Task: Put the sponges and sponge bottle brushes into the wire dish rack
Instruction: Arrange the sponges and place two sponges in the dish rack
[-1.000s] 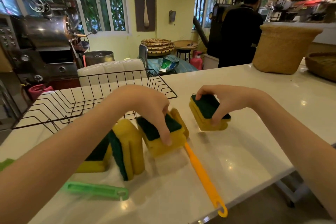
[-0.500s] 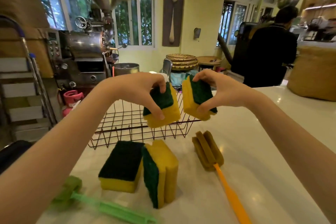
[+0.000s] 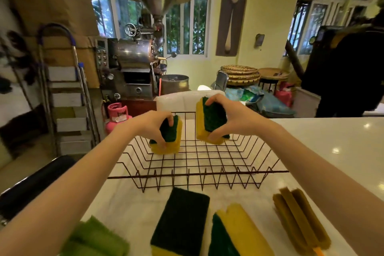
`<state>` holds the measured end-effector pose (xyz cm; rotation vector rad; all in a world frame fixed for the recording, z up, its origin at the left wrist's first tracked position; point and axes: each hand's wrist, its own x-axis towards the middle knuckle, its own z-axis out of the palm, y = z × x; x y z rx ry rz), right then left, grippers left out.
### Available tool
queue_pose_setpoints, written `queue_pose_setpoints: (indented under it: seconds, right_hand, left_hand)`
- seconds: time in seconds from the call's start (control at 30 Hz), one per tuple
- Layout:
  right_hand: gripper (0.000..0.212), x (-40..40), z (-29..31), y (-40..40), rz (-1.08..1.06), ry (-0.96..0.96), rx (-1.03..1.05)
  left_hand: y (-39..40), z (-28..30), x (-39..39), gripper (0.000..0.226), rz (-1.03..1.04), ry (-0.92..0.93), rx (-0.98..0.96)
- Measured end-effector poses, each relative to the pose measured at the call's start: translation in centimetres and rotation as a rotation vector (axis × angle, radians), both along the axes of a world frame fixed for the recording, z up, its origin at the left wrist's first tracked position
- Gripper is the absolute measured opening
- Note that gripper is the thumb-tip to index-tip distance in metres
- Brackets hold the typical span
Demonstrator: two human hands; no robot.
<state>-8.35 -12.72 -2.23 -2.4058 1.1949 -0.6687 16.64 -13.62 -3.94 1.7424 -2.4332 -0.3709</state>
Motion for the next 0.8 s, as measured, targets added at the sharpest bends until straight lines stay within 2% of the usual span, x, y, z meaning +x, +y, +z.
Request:
queue_pose_setpoints:
  seconds: [0.33, 0.53, 0.8]
  right_hand:
    - [0.074, 6.2, -3.2, -6.0, 0.091, 0.299, 0.116]
    - [0.074, 8.4, -4.1, -7.2, 0.113, 0.439, 0.161]
    - [0.075, 9.6, -4.5, -7.5, 0.112, 0.518, 0.192]
  left_hand:
    - [-2.8, -2.0, 1.7, 0.05, 0.007, -0.128, 0.161]
    - [-3.2, -2.4, 1.2, 0.049, -0.013, -0.169, 0.167]
    - [-3.3, -2.6, 1.1, 0.047, -0.024, -0.178, 0.168]
